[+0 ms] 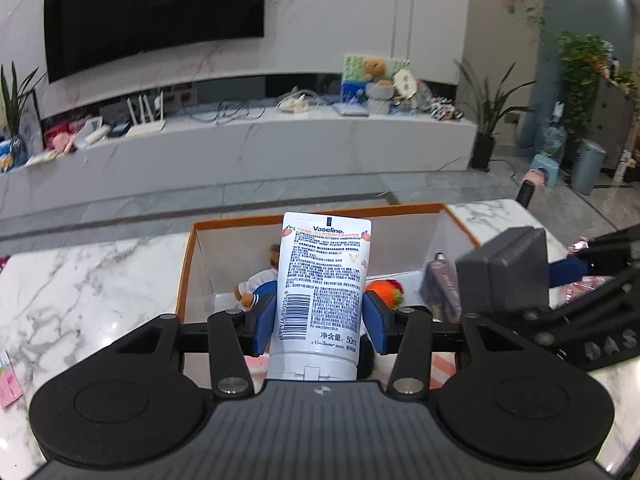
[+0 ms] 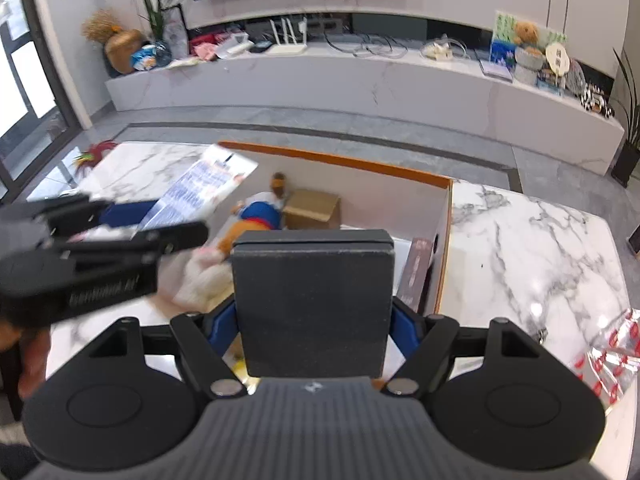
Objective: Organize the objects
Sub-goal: 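Lift the tube and black box and carry them over the orange box, then lower the tube and black box into the orange box and open both tools, then withdraw both tools toward the yellow tape measure and pink wallet, then close left tool on yellow tape measure while right tool approaches pink wallet, then close right tool on the pink card wallet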
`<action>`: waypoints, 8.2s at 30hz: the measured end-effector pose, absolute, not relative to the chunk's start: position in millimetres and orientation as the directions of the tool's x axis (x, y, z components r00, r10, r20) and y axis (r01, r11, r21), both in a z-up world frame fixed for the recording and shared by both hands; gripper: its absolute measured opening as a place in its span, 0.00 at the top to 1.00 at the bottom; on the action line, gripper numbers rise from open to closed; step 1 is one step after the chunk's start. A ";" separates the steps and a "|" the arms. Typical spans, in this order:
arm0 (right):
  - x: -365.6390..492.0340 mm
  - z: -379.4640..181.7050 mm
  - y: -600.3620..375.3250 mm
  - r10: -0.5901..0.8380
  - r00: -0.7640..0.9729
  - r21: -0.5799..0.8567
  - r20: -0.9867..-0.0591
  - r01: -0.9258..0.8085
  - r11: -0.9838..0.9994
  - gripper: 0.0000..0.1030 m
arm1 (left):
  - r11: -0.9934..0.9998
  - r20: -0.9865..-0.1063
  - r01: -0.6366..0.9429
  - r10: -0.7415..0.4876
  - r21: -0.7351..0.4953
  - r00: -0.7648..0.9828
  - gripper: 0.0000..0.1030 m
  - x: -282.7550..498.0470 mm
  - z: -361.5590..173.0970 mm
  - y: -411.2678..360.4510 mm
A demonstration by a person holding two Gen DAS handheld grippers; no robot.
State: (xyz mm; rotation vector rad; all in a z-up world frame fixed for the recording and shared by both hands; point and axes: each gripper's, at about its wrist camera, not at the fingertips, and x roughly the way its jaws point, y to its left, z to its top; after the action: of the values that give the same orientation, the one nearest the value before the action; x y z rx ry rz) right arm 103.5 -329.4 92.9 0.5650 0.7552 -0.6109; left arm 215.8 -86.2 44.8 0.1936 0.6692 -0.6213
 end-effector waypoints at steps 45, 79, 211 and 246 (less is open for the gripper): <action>207.4 -12.0 -435.2 -0.181 0.388 0.198 -0.903 0.753 0.628 0.26 | 0.891 -0.782 0.444 -0.212 0.091 0.586 0.47 283.3 -12.6 -121.7; 186.9 28.5 -413.8 -0.310 0.481 0.228 -0.820 0.772 0.593 0.15 | 0.898 -0.718 0.440 -0.326 -0.032 0.614 0.11 275.3 30.6 -88.6; 35.7 -66.5 -271.3 -0.478 0.343 0.015 -0.809 0.824 0.566 0.05 | 0.835 -0.837 0.551 -0.300 0.003 0.458 0.23 158.8 -75.7 -45.2; 21.8 -42.5 -253.8 -0.428 0.434 0.109 -0.793 0.792 0.600 0.19 | 0.790 -0.840 0.613 -0.347 -0.022 0.418 0.40 141.1 -58.0 -47.4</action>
State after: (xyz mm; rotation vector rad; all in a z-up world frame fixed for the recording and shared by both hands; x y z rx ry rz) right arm 21.8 -253.8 -42.5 0.5164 0.8045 -0.8032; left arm 141.1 -47.4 -58.0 0.3096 0.9662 -0.6144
